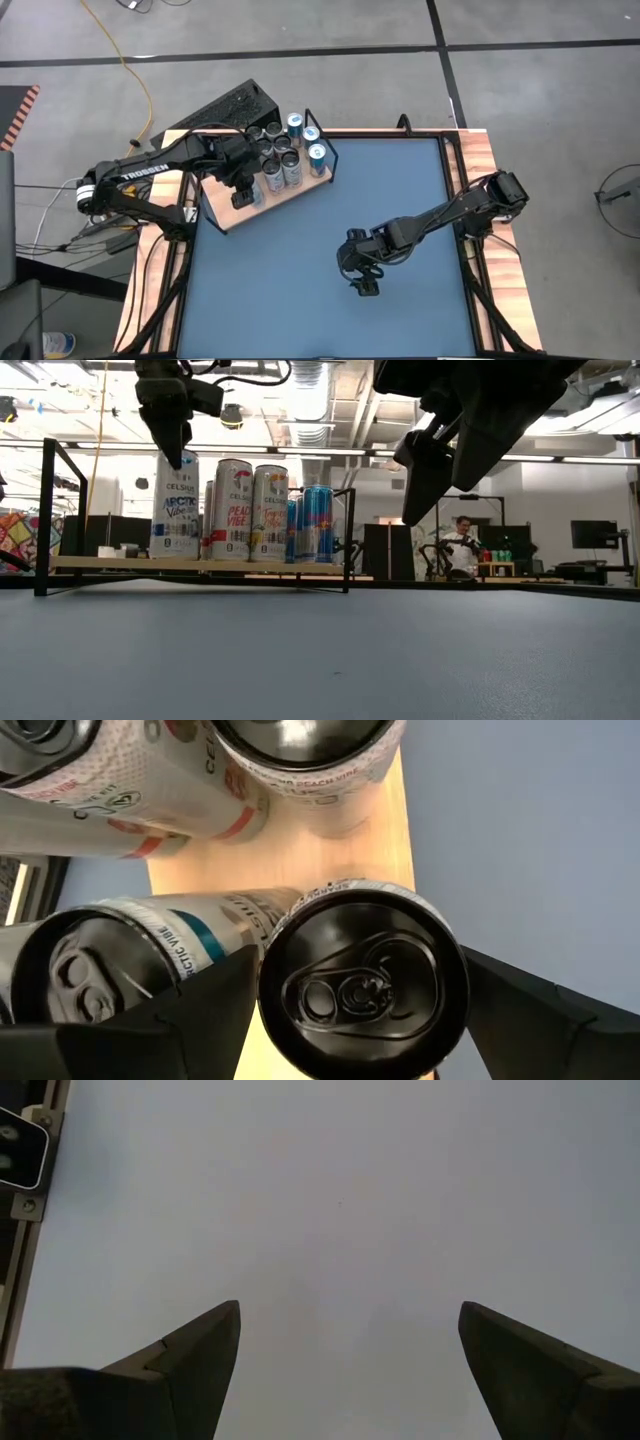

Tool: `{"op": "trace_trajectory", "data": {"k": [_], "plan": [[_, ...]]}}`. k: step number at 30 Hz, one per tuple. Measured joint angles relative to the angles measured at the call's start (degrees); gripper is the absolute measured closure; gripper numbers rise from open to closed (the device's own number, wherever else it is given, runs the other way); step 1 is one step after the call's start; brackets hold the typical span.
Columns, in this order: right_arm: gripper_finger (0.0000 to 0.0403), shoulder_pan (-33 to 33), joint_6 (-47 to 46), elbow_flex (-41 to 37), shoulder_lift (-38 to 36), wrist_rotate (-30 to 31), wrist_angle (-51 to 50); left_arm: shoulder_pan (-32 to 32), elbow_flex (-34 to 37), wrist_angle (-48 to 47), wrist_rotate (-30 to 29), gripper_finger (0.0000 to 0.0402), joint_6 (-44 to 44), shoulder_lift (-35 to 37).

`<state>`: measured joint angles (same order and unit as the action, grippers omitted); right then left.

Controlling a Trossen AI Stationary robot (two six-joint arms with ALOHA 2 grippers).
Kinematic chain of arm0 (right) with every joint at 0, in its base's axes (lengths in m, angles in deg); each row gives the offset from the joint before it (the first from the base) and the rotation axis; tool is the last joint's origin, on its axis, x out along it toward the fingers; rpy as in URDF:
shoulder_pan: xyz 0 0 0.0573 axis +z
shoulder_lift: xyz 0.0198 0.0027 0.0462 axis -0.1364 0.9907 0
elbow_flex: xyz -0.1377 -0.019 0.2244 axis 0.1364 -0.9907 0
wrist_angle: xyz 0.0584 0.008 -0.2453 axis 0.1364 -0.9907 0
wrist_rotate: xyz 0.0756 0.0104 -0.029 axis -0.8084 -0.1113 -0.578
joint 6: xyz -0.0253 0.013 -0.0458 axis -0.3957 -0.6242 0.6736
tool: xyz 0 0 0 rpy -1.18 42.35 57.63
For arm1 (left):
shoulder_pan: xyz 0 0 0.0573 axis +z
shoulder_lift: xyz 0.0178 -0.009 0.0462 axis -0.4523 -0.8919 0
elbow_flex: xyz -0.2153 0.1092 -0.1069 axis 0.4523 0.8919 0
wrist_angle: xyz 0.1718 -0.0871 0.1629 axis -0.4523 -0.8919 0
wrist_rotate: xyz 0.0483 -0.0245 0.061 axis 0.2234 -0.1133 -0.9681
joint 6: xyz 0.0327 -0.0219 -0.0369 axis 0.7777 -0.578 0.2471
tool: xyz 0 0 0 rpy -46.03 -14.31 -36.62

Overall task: Place canned beverage on shelf
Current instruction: Put the white and blue soda can on the shelf aligned with the other white and blue soda cans, then return to Home Position

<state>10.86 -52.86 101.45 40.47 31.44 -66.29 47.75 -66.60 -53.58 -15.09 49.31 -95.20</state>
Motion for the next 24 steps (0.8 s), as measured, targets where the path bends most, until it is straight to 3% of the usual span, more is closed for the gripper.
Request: {"op": "trace_trajectory", "data": {"k": [14,24], "plan": [[0.0046,0.0,0.1,0.0,0.0,0.0,-0.1,0.0,-0.3,-0.3,-1.5,0.0095,-0.5,0.0],[0.0046,0.0,0.0,-2.7,0.0,0.0,3.0,-0.1,-5.5,-1.1,-1.2,0.0095,-1.0,0.0]]}}
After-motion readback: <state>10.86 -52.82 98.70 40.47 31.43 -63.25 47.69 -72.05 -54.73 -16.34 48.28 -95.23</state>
